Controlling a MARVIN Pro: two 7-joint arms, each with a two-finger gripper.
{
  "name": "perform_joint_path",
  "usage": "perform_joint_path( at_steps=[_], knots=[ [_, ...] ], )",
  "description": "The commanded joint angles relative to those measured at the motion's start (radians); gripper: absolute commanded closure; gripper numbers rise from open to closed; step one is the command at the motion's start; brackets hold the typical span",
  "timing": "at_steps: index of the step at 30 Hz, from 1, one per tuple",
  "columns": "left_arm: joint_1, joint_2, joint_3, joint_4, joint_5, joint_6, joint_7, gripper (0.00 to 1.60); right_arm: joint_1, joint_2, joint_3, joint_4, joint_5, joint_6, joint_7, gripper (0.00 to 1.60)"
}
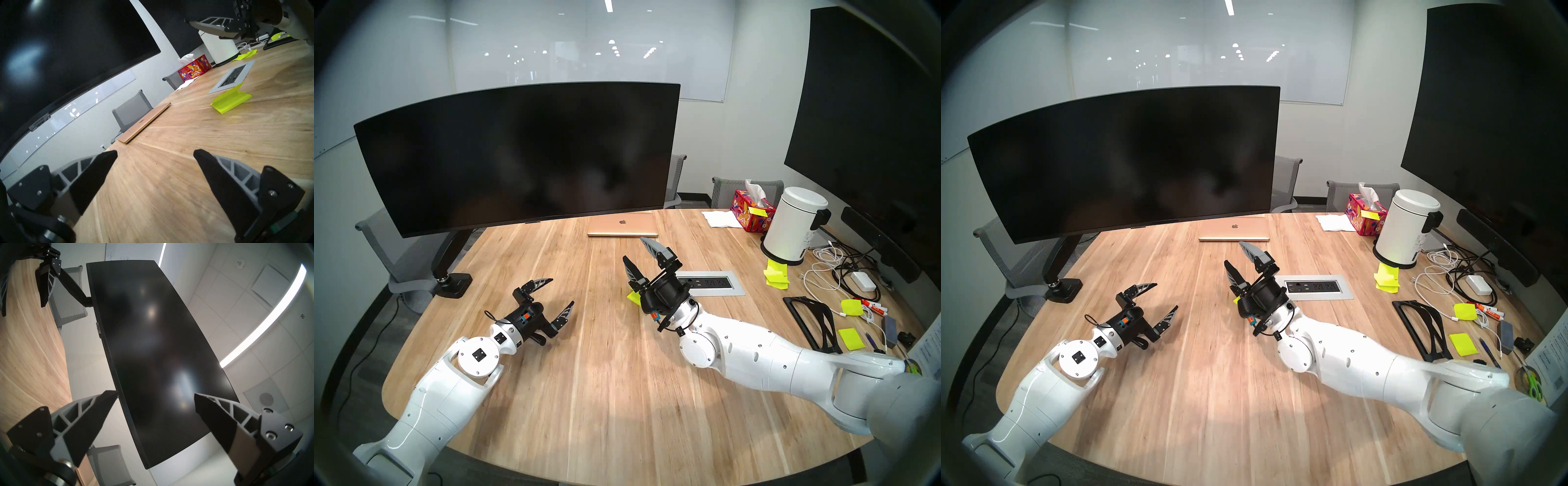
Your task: Peel one sticky note off the pad and stick it onto the monitor, then press it flat
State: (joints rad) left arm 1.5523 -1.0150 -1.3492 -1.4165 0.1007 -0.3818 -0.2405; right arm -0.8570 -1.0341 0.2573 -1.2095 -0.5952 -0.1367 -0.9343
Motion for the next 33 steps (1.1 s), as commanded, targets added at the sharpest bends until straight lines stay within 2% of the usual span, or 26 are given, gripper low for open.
perform_joint_path(
  at_steps=[1,13,15,16,20,26,33],
  knots=[
    [-0.057,-0.013,0.007,-0.006,0.013,-0.012,0.0,0.0,0.011,0.0,0.006,-0.005,-0.001,0.0,-0.001,0.0],
    [-0.047,-0.028,-0.009,0.011,0.012,-0.02,0.016,0.0,0.011,0.0,0.006,-0.005,-0.001,0.0,-0.001,0.0],
    [-0.047,-0.028,-0.014,0.019,0.01,-0.025,0.02,0.0,0.018,-0.001,0.002,0.003,-0.007,-0.02,-0.005,0.0],
    [-0.046,-0.028,-0.016,0.022,0.008,-0.026,0.021,0.0,0.025,-0.005,-0.003,0.02,-0.017,-0.056,-0.024,0.0],
    [-0.035,-0.022,-0.025,0.027,0.0,-0.032,0.023,0.0,0.033,0.005,0.0,0.003,-0.024,-0.032,-0.006,0.0],
    [-0.033,-0.017,-0.024,0.025,0.001,-0.028,0.017,0.0,0.034,0.039,0.019,-0.031,-0.027,-0.029,-0.007,0.0],
    [-0.029,-0.025,-0.009,0.014,0.014,-0.022,0.022,0.0,0.015,0.118,0.032,-0.084,-0.026,-0.037,-0.011,0.0]
  ],
)
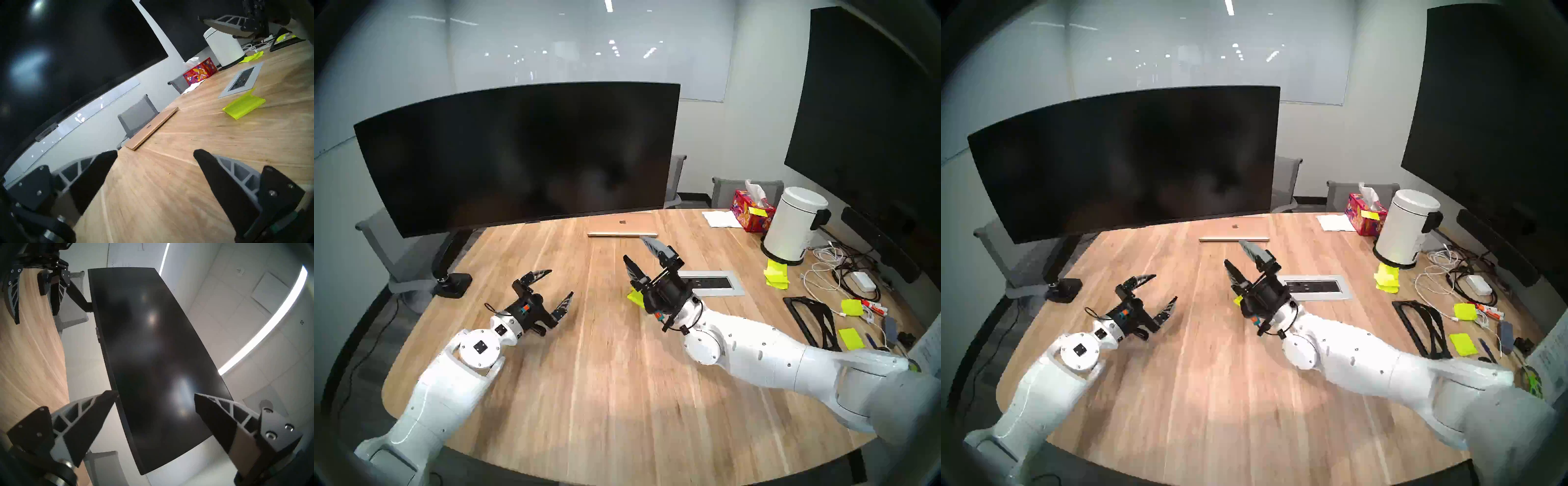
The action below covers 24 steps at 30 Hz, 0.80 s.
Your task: Peel one sticky note off the pad and stick it onto the monitor, then press it flat
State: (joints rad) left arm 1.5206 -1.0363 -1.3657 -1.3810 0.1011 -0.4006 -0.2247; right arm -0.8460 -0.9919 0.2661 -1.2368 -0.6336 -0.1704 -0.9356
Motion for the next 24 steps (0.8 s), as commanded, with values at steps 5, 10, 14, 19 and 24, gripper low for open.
perform_joint_path(
  at_steps=[5,10,14,19,24],
  knots=[
    [0.005,-0.01,0.019,-0.034,0.024,0.007,0.009,0.0,-0.004,0.128,0.027,-0.08,0.021,-0.021,-0.008,0.0],
    [0.006,-0.02,0.037,-0.047,0.046,0.023,0.018,0.0,-0.008,0.158,0.032,-0.075,0.031,-0.038,-0.019,0.0],
    [0.009,-0.023,0.052,-0.074,0.067,0.047,0.023,0.0,-0.015,0.177,0.036,-0.066,0.046,-0.067,-0.033,0.0],
    [0.014,-0.03,0.065,-0.103,0.088,0.079,0.038,0.0,-0.022,0.208,0.03,-0.061,0.053,-0.104,-0.034,0.0],
    [0.026,-0.035,0.07,-0.133,0.096,0.107,0.052,0.0,-0.019,0.243,0.021,-0.071,0.038,-0.141,-0.033,0.0]
  ],
)
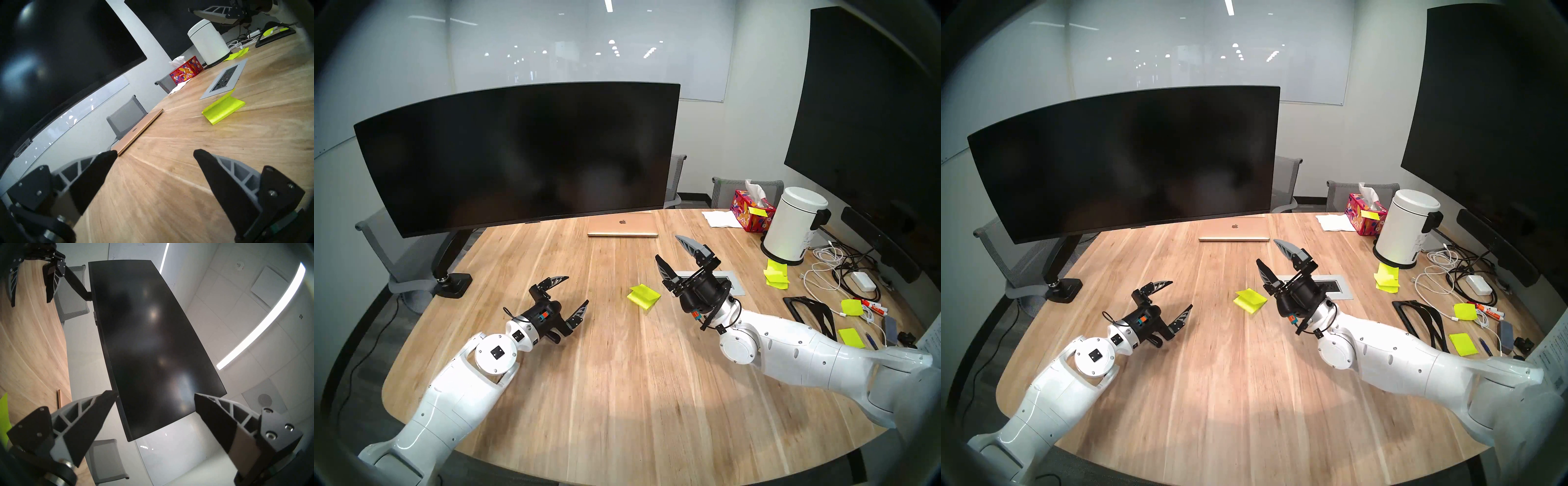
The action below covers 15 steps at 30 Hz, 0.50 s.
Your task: Peel one sticky note off the pad and stick it onto the monitor, then press it flat
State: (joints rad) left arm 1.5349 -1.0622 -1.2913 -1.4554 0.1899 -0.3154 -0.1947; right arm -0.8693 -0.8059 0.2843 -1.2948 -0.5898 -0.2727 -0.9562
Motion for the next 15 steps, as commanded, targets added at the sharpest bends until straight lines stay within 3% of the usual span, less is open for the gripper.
perform_joint_path(
  at_steps=[1,15],
  knots=[
    [0.014,-0.01,-0.004,-0.061,0.009,0.024,0.023,0.0,0.006,0.064,0.003,-0.018,-0.01,-0.035,-0.01,0.0],
    [0.026,-0.015,-0.002,-0.089,0.016,0.039,0.024,0.0,0.01,0.127,0.001,-0.071,-0.033,-0.031,0.036,0.0]
  ],
)
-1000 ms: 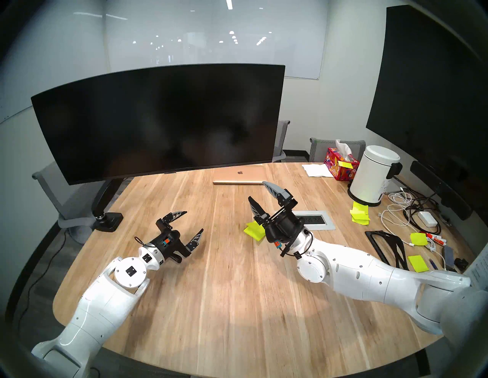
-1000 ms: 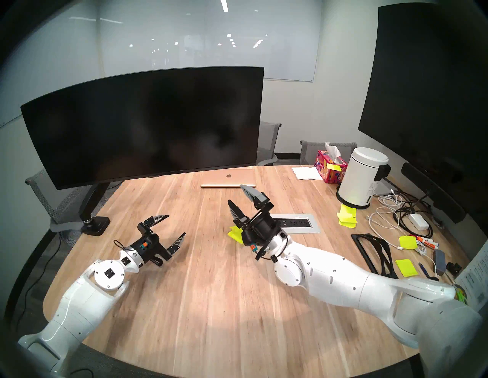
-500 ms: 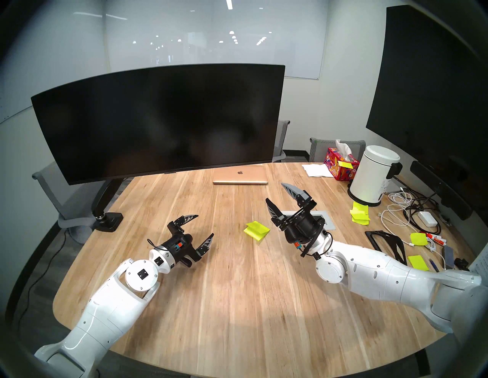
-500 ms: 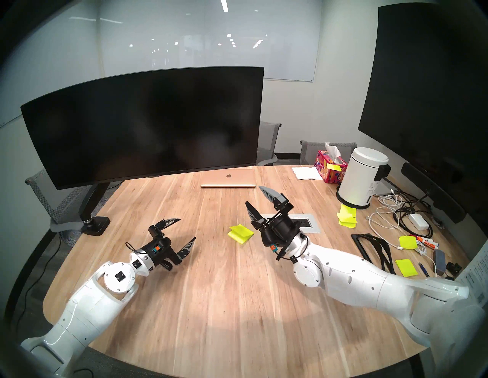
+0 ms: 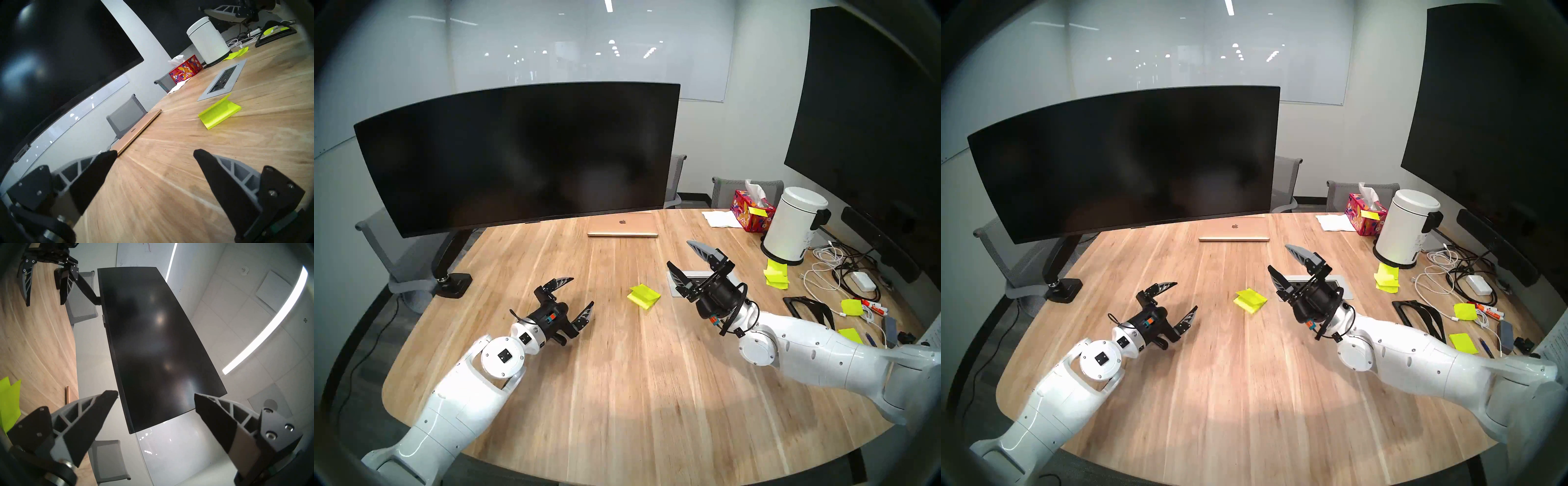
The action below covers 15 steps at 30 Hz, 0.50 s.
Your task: Peel one sticky note off the pad and stick it onto the monitor, then press it flat
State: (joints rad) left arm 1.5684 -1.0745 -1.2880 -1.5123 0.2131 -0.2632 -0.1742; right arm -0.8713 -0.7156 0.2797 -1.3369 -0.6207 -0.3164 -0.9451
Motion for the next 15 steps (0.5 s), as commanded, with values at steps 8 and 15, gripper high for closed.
perform_joint_path(
  at_steps=[8,15],
  knots=[
    [-0.021,0.002,-0.013,-0.015,-0.022,-0.029,-0.01,0.0,0.008,0.039,0.012,-0.035,-0.002,0.015,0.035,0.0],
    [-0.049,0.009,-0.021,0.02,-0.042,-0.052,-0.029,0.0,0.007,0.04,0.013,-0.037,-0.001,0.016,0.037,0.0]
  ],
)
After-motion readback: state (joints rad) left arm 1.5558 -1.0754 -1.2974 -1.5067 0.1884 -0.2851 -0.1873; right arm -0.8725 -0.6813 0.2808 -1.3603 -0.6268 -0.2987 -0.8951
